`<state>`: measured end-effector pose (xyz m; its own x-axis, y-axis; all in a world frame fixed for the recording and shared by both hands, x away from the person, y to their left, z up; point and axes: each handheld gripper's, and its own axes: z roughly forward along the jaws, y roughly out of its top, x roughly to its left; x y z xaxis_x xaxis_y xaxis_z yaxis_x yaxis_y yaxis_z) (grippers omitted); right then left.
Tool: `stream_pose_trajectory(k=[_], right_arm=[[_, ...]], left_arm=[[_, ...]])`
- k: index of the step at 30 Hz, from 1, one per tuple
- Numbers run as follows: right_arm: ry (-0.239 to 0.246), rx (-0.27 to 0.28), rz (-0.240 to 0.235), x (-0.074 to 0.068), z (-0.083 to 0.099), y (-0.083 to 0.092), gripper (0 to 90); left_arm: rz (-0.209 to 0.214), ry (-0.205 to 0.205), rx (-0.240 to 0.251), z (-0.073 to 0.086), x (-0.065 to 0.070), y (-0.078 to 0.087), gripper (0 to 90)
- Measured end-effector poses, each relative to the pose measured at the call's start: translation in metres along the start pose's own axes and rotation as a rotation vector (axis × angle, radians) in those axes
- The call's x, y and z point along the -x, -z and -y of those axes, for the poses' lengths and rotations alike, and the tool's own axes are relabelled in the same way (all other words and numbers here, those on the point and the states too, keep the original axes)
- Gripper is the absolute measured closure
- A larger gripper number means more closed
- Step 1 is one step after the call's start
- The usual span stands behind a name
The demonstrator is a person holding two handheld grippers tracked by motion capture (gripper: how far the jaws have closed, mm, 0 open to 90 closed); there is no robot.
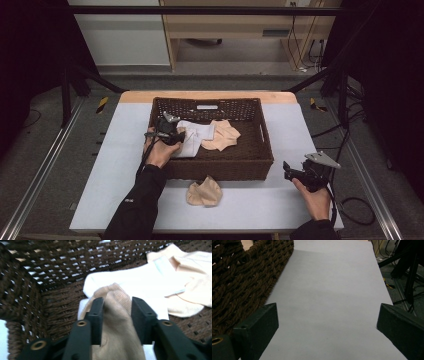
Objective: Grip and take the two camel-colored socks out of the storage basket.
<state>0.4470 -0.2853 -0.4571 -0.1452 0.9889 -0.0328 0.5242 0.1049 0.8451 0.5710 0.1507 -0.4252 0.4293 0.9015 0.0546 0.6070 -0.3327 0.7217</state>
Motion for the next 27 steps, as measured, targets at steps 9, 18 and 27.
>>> stream_pose_trajectory(k=[9, 18, 27], right_arm=[[-0.001, -0.001, 0.000, 0.000, 0.000, 0.000, 4.2], [-0.013, 0.003, -0.002, 0.000, -0.001, 0.001, 4.3], [-0.012, 0.010, 0.002, 0.001, -0.001, 0.001, 4.3]], left_arm=[[0.028, -0.006, -0.010, 0.000, 0.000, 0.001, 84.1], [0.047, -0.009, 0.098, -0.001, -0.002, 0.012, 85.2], [0.108, 0.050, 0.219, -0.006, -0.006, 0.023, 85.2]])
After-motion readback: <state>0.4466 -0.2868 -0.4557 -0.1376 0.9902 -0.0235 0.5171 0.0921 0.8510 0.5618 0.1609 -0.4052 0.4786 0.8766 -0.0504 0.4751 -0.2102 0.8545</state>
